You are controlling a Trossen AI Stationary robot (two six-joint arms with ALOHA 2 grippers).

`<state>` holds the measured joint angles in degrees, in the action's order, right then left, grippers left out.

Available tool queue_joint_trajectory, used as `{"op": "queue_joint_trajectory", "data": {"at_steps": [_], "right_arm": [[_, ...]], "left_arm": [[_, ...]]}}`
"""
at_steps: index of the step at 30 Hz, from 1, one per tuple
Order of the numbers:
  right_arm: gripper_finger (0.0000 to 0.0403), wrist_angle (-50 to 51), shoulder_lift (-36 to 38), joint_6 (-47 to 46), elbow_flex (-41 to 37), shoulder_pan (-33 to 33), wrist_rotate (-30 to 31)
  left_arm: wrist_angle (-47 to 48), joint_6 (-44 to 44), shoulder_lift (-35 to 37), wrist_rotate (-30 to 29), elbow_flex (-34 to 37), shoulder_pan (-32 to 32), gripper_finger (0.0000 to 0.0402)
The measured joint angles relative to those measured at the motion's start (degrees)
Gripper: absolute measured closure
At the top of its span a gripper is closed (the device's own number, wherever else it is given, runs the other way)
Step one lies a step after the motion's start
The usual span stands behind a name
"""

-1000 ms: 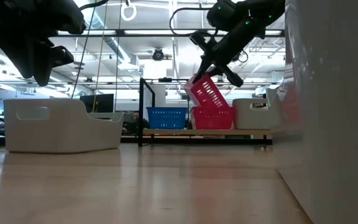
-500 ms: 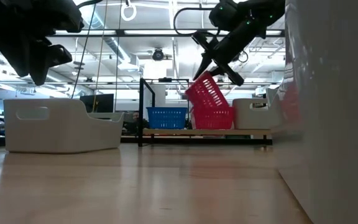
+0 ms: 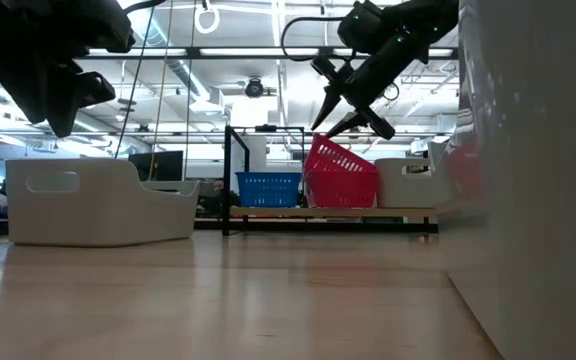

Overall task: Stack baskets on shelf by color
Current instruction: Stack the right red bin on the red bin on the shelf

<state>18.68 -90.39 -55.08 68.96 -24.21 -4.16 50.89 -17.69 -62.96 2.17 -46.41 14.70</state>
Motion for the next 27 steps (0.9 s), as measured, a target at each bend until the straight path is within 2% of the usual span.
{"op": "queue_joint_trajectory", "data": {"at_steps": [5,11,14,18,21,24,27], "right_arm": [[0.0284,5.63,0.00,8.12,5.82,-0.24,-0.25],[0.0284,25.80,0.13,28.17,17.89,-0.13,-2.82],[0.0284,33.55,0.13,35.78,20.67,1.41,-2.63],[0.0284,34.30,-0.19,42.66,20.84,4.47,-2.37],[0.0284,33.69,-1.71,46.64,20.84,7.03,1.58],[0.0284,33.31,-3.68,49.16,20.82,8.38,4.30],[0.0283,33.39,-6.06,50.30,20.82,8.91,4.39]], "left_arm": [[0.11,-0.13,0.00,0.01,0.00,0.00,0.0241],[0.13,0.49,0.00,0.00,0.00,0.00,0.0241],[0.10,0.56,0.00,-0.03,0.00,0.02,0.0241],[0.00,0.42,0.00,-0.43,0.00,0.02,0.0241],[-0.02,0.05,0.00,-0.65,0.00,0.02,0.0241],[-0.04,-0.38,0.00,-0.73,0.00,0.02,0.0241],[-0.09,-0.76,0.00,-1.05,0.00,0.02,0.0241]]}}
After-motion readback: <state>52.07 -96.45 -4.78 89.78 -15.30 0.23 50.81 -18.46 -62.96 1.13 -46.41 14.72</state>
